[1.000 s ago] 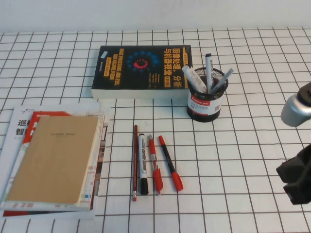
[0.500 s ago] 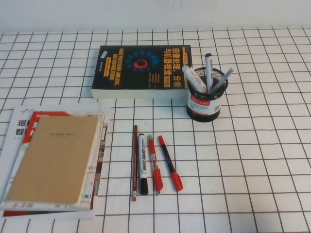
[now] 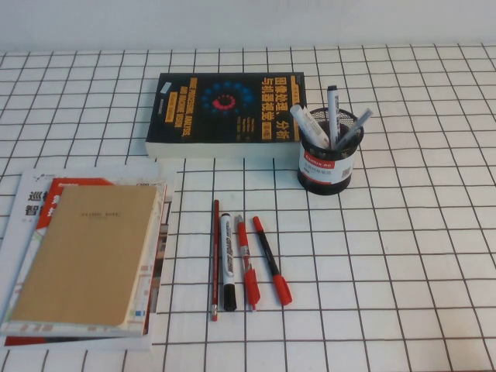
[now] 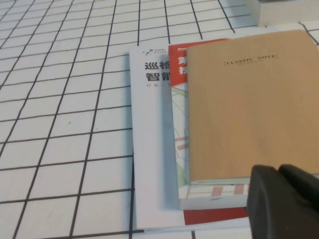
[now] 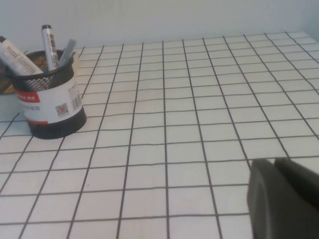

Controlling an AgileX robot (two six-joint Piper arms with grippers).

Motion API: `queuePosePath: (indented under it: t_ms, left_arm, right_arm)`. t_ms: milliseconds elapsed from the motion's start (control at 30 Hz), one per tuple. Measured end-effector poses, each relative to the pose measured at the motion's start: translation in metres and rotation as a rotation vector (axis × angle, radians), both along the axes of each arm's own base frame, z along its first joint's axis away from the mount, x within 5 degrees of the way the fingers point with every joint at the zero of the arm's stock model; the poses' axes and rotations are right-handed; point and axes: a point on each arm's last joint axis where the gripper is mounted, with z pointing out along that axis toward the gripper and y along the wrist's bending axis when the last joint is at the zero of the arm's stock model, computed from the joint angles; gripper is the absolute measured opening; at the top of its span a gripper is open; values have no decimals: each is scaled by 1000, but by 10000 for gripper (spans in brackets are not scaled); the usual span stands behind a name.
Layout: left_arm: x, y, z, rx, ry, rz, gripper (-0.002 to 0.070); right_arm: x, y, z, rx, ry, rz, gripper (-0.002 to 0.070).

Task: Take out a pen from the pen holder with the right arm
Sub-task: 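Take a marker out of the pen holder and lay it on the table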

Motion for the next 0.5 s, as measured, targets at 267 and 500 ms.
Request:
queuePosePath:
  t_ms: [267, 500]
  left_arm:
    - [0, 0, 0, 0, 0, 0, -4]
    - [0, 0, 0, 0, 0, 0, -4]
  right_arm:
    - [-13, -1, -9, -42, 45, 8, -15]
    - [-14, -1, -15, -50, 107, 10, -15]
